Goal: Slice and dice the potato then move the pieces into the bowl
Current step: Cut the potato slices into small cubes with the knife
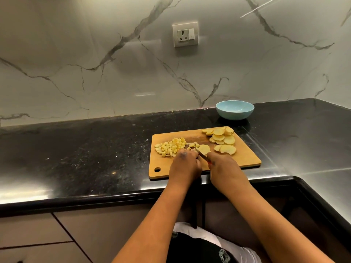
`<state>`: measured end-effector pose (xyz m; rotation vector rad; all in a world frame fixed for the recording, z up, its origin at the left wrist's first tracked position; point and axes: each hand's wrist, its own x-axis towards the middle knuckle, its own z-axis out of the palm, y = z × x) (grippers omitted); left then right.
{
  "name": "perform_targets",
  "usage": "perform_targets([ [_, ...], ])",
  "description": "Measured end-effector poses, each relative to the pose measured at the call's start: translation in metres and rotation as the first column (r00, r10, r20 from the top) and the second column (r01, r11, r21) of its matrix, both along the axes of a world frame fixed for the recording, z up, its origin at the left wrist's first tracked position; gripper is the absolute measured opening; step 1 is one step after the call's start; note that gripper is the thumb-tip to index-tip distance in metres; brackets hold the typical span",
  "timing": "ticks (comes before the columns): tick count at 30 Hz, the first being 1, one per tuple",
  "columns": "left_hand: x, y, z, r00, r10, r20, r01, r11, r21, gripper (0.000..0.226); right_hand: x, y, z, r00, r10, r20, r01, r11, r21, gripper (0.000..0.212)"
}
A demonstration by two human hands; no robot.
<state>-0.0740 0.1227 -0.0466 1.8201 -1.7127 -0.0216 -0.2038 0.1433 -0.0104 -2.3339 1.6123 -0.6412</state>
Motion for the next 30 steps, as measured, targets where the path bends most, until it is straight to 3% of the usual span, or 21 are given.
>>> perform_targets([
  [9, -0.001, 0.006, 0.000, 0.999, -0.027, -0.018, 0.026, 0.999, -0.035, 0.026, -0.026, 0.007, 0.052, 0.948, 0.024, -0.318, 0.063, 0.963, 0.263, 0.036],
  [13, -0.001, 0.006, 0.001, 1.000, -0.011, 0.014, 0.012, 0.998, -0.056, 0.023, -0.058, 0.010, 0.050, 0.998, -0.006, -0.058, 0.017, 0.983, 0.185, 0.013],
  [17, 0.000, 0.004, 0.000, 0.999, 0.044, 0.023, -0.042, 0.996, -0.085, 0.030, -0.061, -0.014, 0.037, 0.984, -0.069, 0.167, 0.047, 0.990, 0.133, 0.008],
  [21, -0.007, 0.005, 0.004, 0.993, 0.071, 0.098, -0.065, 0.996, -0.061, 0.046, -0.053, -0.029, 0.021, 0.965, -0.046, 0.258, 0.028, 0.997, 0.074, 0.007],
  [23, -0.009, 0.004, 0.005, 0.980, 0.025, 0.195, -0.027, 1.000, 0.006, 0.043, -0.050, -0.035, 0.017, 0.950, -0.039, 0.310, 0.028, 0.999, 0.040, 0.007],
  [26, -0.008, 0.000, 0.006, 0.981, -0.023, 0.194, 0.015, 0.999, 0.039, 0.029, -0.046, -0.045, 0.010, 0.933, -0.008, 0.359, 0.012, 1.000, -0.008, 0.009],
  [30, -0.002, -0.012, 0.010, 0.960, 0.087, 0.268, -0.086, 0.996, -0.017, 0.023, -0.035, -0.058, -0.003, 0.926, 0.045, 0.375, -0.004, 0.994, -0.109, 0.010],
])
